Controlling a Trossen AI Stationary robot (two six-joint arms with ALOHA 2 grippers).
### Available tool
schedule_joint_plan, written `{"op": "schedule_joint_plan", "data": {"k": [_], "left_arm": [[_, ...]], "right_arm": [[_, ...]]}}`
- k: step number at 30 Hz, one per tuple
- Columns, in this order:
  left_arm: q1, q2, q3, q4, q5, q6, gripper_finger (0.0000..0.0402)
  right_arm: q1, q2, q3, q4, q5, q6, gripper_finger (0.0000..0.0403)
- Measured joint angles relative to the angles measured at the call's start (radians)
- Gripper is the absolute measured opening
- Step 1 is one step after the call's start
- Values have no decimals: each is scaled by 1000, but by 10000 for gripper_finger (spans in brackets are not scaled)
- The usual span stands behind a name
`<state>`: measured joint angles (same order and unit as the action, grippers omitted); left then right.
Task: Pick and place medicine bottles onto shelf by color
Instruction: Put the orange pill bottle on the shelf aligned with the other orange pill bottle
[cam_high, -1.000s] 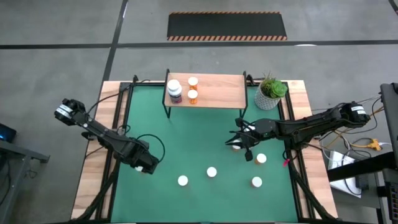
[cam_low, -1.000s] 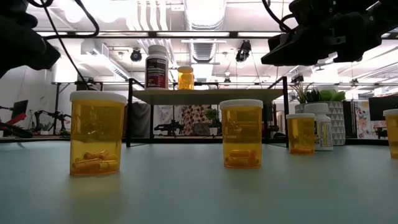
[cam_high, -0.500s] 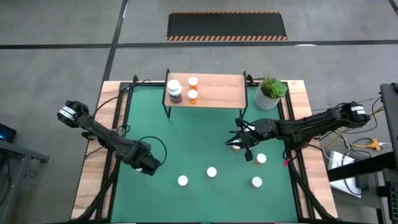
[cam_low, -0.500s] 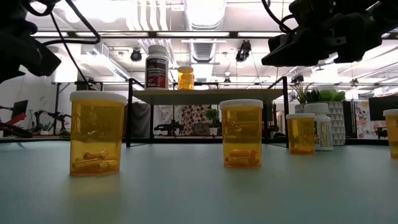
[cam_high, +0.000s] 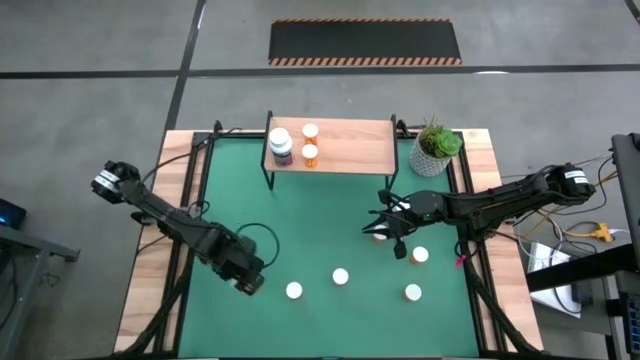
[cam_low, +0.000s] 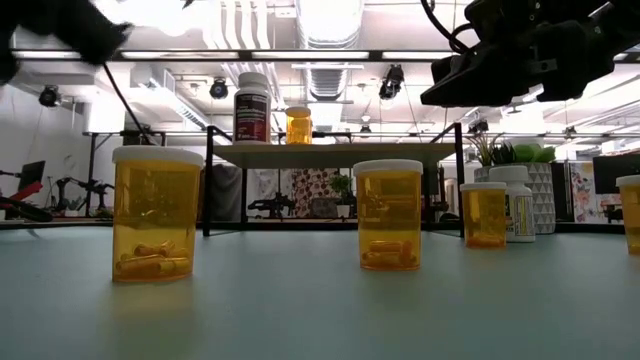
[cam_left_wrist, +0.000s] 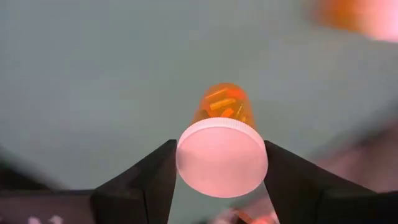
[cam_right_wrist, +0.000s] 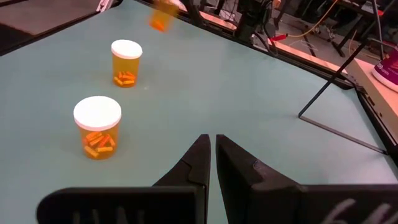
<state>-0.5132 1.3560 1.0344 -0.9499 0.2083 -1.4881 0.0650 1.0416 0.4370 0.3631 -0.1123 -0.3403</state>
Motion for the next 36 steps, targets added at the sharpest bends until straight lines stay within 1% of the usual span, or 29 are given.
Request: {"op": "schedule_joint_plan", "data": {"k": [3, 5, 9, 15, 17, 19, 21, 23, 25, 30, 33, 36], "left_arm": [[13, 0, 104, 121, -8, 139, 194], [32, 0, 179, 171, -42, 233, 195], [86, 9, 337, 174, -148, 445, 195], [186, 38, 582, 168, -265, 908, 196], [224, 44, 664, 164, -344, 1058, 196], [258, 44, 735, 131, -448, 1206, 196], [294, 43, 787, 119, -559, 1352, 196], [341, 41, 826, 106, -633, 1476, 196], [411, 40, 852, 102, -644, 1563, 196], [641, 39, 865, 100, -643, 1683, 196], [799, 59, 863, 99, -582, 1708, 196], [947, 110, 863, 68, -490, 1706, 196]], "right_arm": [[0, 0, 0, -1, 0, 0, 18], [0, 0, 0, -1, 0, 0, 18], [0, 0, 0, -1, 0, 0, 18], [0, 0, 0, -7, 0, 0, 18], [0, 0, 0, -7, 0, -1, 18], [0, 0, 0, -7, 0, 0, 18], [0, 0, 0, -7, 0, 0, 18], [0, 0, 0, -7, 1, 0, 18], [0, 0, 0, -7, 1, 0, 18], [0, 0, 0, -7, 8, -1, 18], [0, 0, 0, -7, 11, -1, 18], [0, 0, 0, -7, 11, -1, 18]]}}
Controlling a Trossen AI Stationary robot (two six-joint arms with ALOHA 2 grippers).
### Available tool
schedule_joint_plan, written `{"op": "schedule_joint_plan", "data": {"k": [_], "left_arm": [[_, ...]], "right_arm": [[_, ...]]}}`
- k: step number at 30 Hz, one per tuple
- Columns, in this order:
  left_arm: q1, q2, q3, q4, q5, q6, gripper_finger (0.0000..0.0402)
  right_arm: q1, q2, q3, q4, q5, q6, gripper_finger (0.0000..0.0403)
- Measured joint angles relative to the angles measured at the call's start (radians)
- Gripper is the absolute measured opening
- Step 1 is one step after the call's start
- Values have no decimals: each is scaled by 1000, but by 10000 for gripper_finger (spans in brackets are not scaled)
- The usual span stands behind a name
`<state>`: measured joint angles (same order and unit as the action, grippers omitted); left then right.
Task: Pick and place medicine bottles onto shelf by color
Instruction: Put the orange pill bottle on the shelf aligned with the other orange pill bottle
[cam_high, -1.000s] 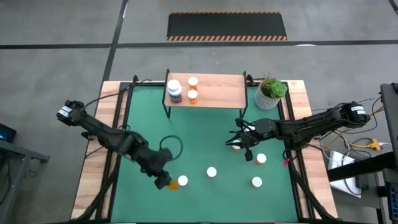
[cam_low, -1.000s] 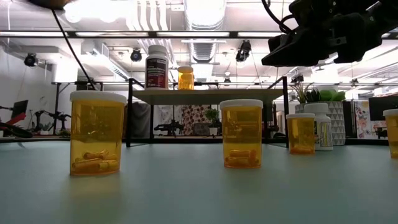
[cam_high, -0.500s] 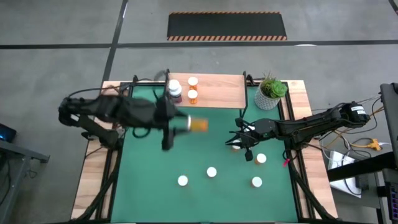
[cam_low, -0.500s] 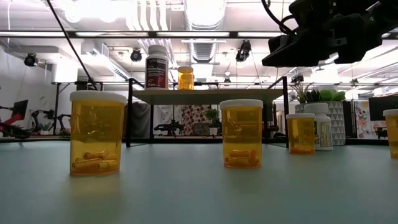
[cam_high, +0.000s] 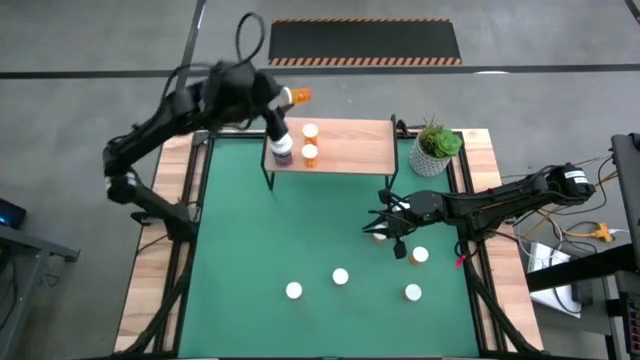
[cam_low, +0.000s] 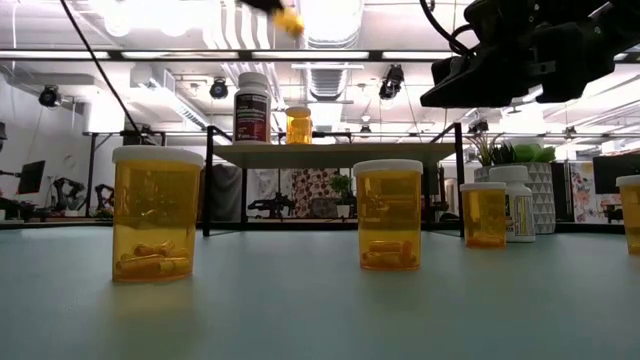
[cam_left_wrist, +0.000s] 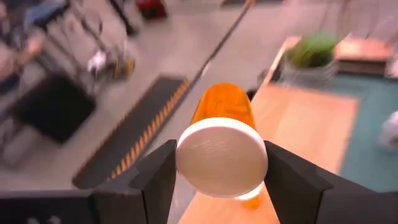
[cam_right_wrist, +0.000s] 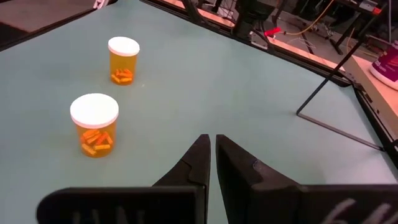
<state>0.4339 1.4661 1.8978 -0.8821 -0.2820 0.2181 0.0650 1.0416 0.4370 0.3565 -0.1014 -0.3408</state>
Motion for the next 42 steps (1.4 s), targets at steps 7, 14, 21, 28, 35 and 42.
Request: {"op": "schedule_joint_plan", "data": {"k": [7, 14, 21, 28, 35, 42], "left_arm": [[180, 191, 127, -215, 89, 6, 196], [238, 347, 250, -381, 63, 85, 196], [253, 410, 268, -404, 61, 203, 196], [254, 419, 246, -419, 62, 234, 196], [260, 419, 241, -420, 69, 235, 196], [265, 418, 250, -418, 39, 324, 196]], "right_arm": [[0, 0, 0, -3, 46, 0, 18], [0, 0, 0, -4, 60, -1, 18], [0, 0, 0, -3, 63, -4, 18], [0, 0, 0, -3, 76, -4, 18], [0, 0, 0, -4, 76, -4, 18], [0, 0, 0, -8, 76, -4, 18]]}}
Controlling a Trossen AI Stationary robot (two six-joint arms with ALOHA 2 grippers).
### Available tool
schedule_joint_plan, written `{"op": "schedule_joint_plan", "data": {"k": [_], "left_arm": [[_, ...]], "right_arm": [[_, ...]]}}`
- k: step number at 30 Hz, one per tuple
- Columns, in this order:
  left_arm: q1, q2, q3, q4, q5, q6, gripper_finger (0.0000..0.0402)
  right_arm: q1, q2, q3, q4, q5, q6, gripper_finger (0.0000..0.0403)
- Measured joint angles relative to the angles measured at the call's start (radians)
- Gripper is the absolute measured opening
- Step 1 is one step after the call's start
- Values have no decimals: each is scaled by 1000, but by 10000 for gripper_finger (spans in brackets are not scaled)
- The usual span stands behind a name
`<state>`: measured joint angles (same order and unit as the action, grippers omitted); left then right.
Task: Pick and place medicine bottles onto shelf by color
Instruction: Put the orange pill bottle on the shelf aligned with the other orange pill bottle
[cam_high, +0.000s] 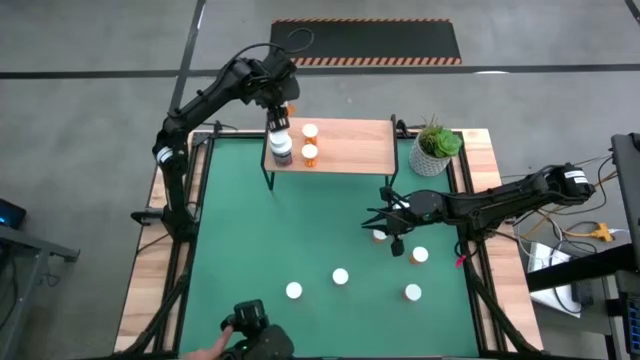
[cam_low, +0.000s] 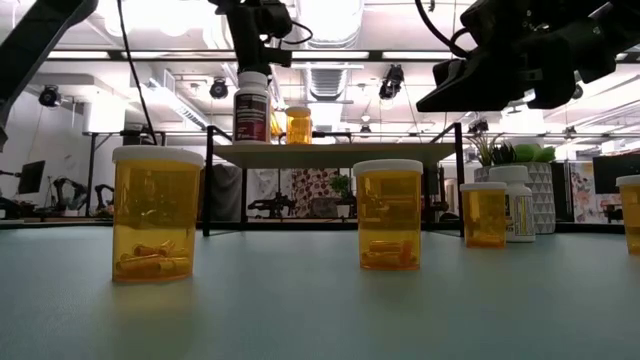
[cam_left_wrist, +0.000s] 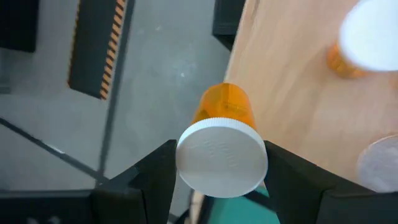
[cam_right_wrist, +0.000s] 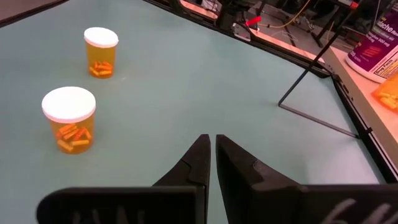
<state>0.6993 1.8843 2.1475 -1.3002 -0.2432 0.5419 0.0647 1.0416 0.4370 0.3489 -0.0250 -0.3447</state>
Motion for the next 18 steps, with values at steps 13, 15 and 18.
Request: {"op": "schedule_joint_plan", "data": {"k": [13, 15, 18], "left_arm": [[33, -5, 1, 4, 31, 274, 196], [32, -5, -3, -6, 86, 259, 196], [31, -5, -9, -4, 102, 223, 196]], "right_arm": [[0, 0, 0, 0, 1, -21, 18], [-1, 0, 0, 1, 2, -37, 18], [-7, 0, 1, 7, 2, -48, 18]]}}
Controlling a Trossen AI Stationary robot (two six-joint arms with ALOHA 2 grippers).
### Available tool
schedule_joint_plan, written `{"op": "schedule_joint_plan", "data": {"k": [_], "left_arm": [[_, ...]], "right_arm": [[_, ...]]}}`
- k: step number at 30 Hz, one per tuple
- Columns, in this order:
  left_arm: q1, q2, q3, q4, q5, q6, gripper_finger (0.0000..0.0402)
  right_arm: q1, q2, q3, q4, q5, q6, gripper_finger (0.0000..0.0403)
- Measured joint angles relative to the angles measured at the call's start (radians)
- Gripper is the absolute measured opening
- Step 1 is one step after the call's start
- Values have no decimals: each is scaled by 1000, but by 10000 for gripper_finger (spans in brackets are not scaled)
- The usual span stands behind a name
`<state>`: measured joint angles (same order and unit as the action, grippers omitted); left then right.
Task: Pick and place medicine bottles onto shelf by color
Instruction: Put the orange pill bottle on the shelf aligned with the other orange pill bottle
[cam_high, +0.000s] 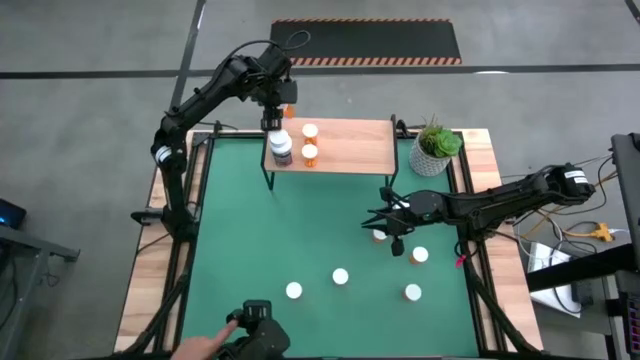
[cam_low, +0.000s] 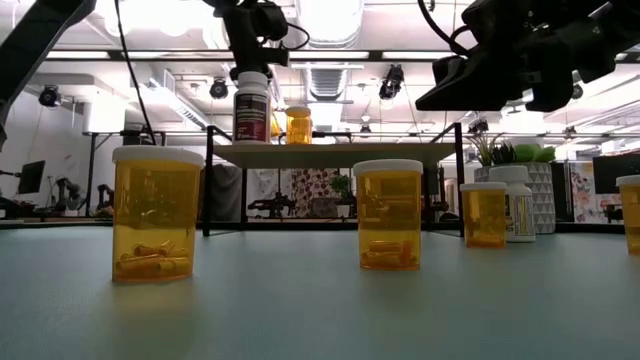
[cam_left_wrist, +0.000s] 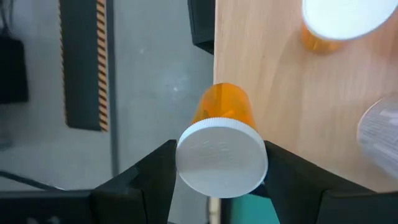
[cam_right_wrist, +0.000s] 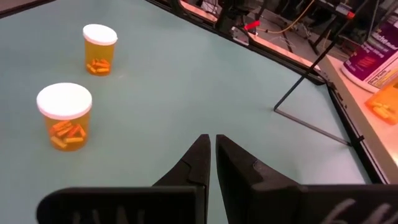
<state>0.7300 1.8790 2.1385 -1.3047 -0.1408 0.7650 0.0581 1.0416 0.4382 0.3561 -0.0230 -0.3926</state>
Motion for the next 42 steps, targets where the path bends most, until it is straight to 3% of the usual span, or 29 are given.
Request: {"op": "schedule_joint_plan", "data": {"k": [8, 12, 19, 42], "left_arm": [[1, 0, -10, -51, 27, -124, 196], [-2, 0, -21, -50, 83, -131, 196], [-5, 0, -42, -47, 86, -181, 196], [-6, -7, -60, -19, 83, -151, 242]], "right_arm": [[-11, 0, 8, -10, 0, 0, 18], [-11, 0, 8, -10, 0, 0, 18], [-11, 0, 8, -10, 0, 0, 18], [-11, 0, 8, -16, -1, 6, 18]]}}
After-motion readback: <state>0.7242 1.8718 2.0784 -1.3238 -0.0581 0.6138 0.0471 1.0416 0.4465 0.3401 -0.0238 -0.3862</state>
